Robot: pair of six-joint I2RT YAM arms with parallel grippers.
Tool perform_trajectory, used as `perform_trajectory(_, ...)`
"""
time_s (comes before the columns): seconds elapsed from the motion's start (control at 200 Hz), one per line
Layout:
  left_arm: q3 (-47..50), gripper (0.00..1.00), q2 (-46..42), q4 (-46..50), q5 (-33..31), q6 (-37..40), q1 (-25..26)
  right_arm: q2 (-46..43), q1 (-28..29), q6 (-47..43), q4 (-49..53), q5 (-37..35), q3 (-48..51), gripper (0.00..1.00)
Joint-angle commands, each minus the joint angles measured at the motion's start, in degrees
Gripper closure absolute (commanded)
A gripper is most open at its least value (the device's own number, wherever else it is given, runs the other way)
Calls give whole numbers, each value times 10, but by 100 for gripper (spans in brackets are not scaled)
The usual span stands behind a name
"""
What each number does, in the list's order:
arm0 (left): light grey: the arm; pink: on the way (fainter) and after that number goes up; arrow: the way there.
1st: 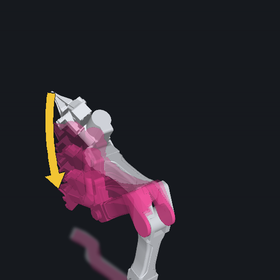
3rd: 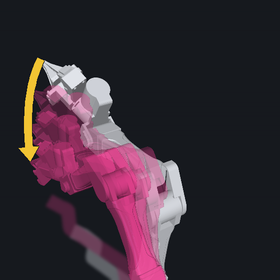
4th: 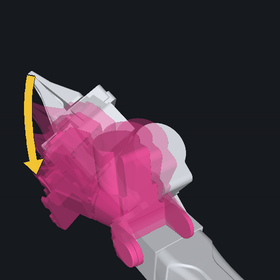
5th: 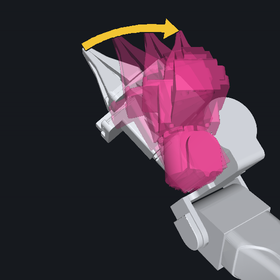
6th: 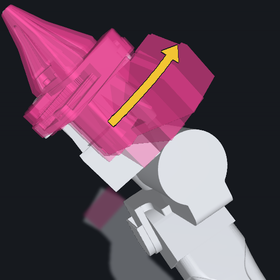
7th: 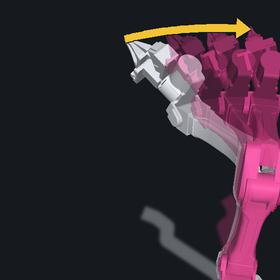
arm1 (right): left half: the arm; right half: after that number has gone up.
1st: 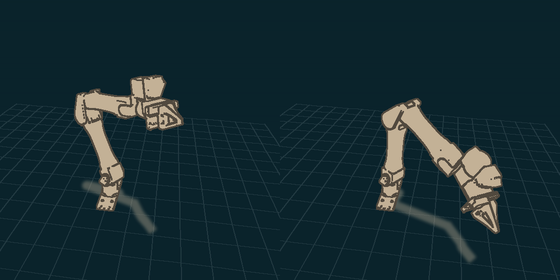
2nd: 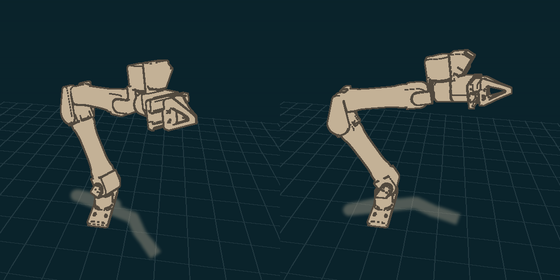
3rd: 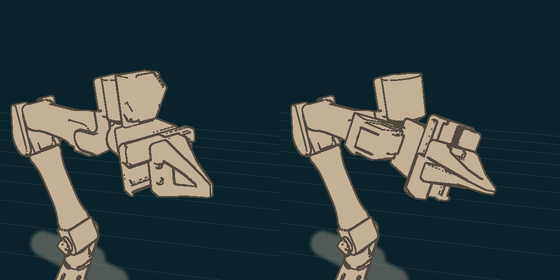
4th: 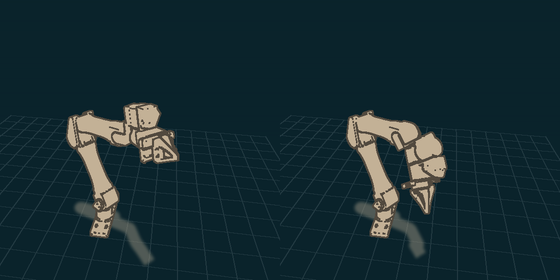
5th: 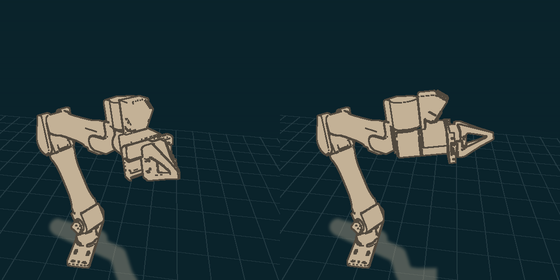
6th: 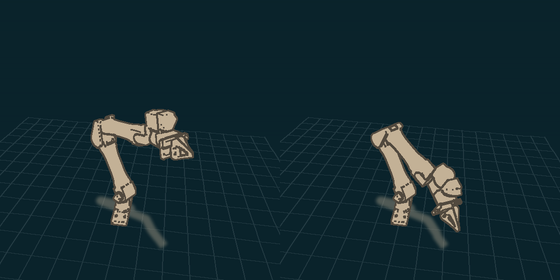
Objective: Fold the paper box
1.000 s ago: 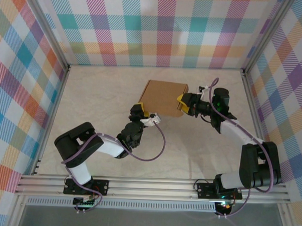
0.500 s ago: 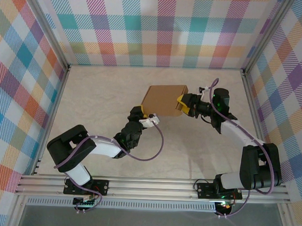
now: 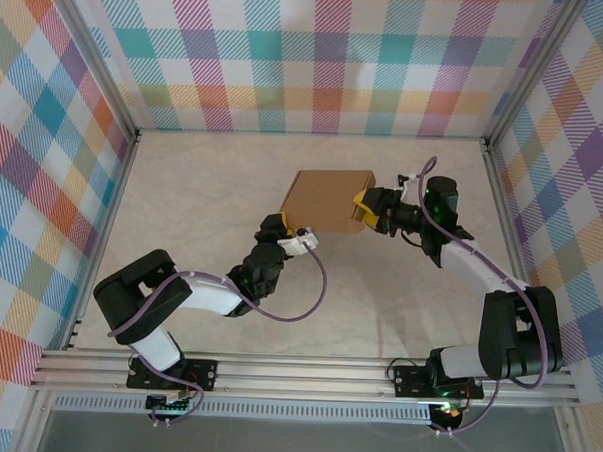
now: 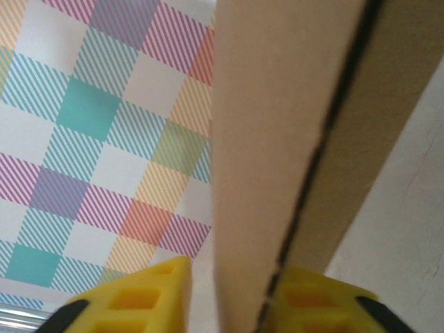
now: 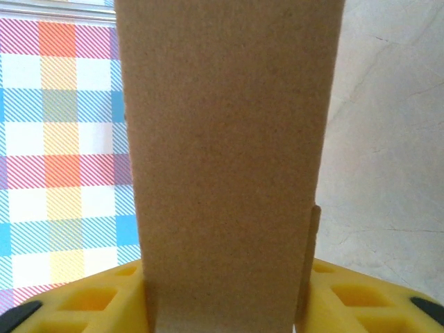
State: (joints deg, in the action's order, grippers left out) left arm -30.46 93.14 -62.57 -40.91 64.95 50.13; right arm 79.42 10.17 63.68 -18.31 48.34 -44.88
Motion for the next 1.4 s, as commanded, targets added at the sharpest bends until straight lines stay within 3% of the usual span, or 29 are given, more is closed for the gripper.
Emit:
perform_trajectory(0.0,4,62,-17,2,10,-22,-2,-19,-1,0,-5,-1,-3,54)
perform_trajectory(0.195,4,37,-5,-21,3,-13,-2,-30,0,12,-10,3,-3,56)
perform_trajectory(0.395,-6,18,34,-99,-14,33,-3,-42,0,35,-18,16,9,57)
perform_trajectory(0.61,-13,14,47,-149,7,67,4,-57,-1,14,22,15,18,57)
perform_trajectory(1.075,-15,62,44,-146,20,69,4,-63,-1,14,27,19,17,57)
perform_trajectory(1.29,-10,70,26,-121,20,63,4,-64,-1,14,31,16,15,55)
perform_trajectory(1.395,-7,70,13,-91,23,52,4,-66,-1,11,35,10,15,46)
